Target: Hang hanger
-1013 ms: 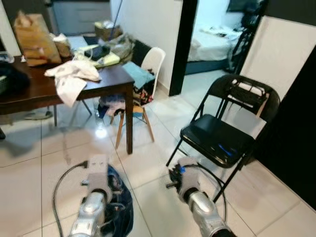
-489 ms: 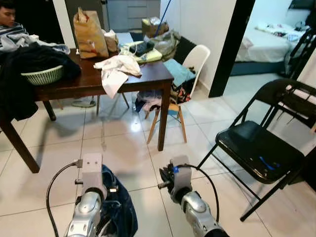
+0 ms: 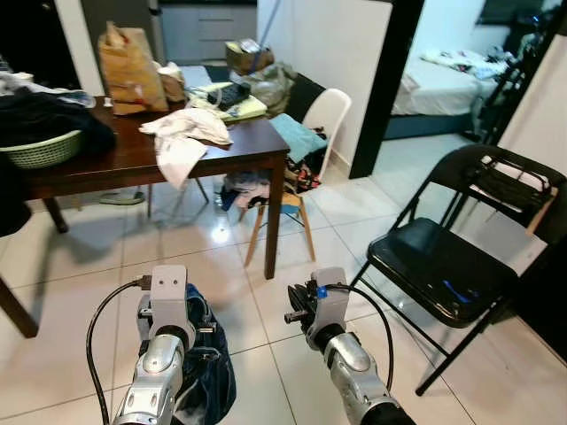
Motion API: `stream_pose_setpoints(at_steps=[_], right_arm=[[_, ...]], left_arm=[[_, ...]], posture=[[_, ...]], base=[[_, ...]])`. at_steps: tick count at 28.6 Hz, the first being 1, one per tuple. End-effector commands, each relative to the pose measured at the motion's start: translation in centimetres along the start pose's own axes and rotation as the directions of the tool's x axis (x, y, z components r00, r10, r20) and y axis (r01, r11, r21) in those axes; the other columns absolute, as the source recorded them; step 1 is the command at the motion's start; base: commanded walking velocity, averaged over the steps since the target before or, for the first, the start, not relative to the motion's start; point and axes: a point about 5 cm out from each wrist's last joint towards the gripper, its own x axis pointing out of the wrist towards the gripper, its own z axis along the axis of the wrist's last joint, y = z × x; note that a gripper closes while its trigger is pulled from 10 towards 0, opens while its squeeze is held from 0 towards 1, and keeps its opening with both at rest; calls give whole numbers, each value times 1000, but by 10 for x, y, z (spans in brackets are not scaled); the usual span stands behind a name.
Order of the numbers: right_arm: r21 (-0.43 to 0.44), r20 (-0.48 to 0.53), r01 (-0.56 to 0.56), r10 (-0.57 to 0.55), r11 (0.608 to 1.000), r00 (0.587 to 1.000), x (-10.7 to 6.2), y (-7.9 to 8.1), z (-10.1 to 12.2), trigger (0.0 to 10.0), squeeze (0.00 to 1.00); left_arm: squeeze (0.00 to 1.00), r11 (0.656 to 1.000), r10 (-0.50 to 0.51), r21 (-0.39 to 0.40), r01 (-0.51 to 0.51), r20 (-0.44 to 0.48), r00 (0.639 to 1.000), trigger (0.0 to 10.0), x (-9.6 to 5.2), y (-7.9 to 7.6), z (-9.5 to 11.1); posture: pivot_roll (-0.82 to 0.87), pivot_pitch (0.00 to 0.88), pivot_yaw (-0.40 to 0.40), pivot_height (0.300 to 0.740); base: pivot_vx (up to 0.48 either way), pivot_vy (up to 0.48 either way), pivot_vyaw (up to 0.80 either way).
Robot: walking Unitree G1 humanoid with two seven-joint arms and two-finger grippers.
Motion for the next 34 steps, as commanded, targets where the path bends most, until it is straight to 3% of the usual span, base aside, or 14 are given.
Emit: stream_pose_setpoints(at_steps=[1, 10, 16, 21, 23, 26, 27, 34], right_arm=[[14, 27, 7, -8, 1000, 1000, 0, -2, 4, 10000, 0], [39, 25, 98, -99, 994, 995, 2, -12, 8, 10000, 0], [-35, 46, 86, -85, 996, 995, 7, -11, 17, 10000, 0], [-1, 94, 70, -70, 998, 993, 12, -8, 28, 10000, 0], [3, 130, 50, -50, 999, 990, 16, -5, 37, 10000, 0], [0, 145, 43, -43, 999, 989, 18, -3, 41, 10000, 0], [-16, 156, 26, -24, 1000, 988, 21, 0, 46, 10000, 0], [-42, 157, 7, -1, 999, 988, 24, 4, 50, 10000, 0]], left_arm=[[0, 1000, -17, 19, 15, 76, 997, 10000, 4, 0, 18], [0, 1000, -9, 29, 5, 118, 993, 10000, 5, 5, 34], [0, 998, -8, 61, -2, 179, 984, 10000, 5, 5, 53], [0, 998, 13, 52, -25, 215, 976, 10000, 5, 10, 66], [0, 996, 37, 65, -56, 255, 966, 10000, 7, 16, 83], [0, 995, 46, 75, -69, 272, 961, 10000, 7, 18, 89], [0, 992, 84, 66, -111, 324, 942, 10000, 10, 25, 111], [0, 977, 122, 111, -183, 413, 902, 10000, 15, 40, 148]], posture=[[29, 0, -47, 740], [38, 0, -49, 740], [53, 0, -60, 740], [62, 0, -69, 740], [68, 0, -71, 740], [68, 0, -71, 740], [73, 0, -74, 740], [76, 0, -78, 740]], base=[[458, 0, 0], [457, 0, 0], [450, 0, 0], [448, 0, 0], [446, 0, 0], [446, 0, 0], [446, 0, 469], [441, 0, 705]])
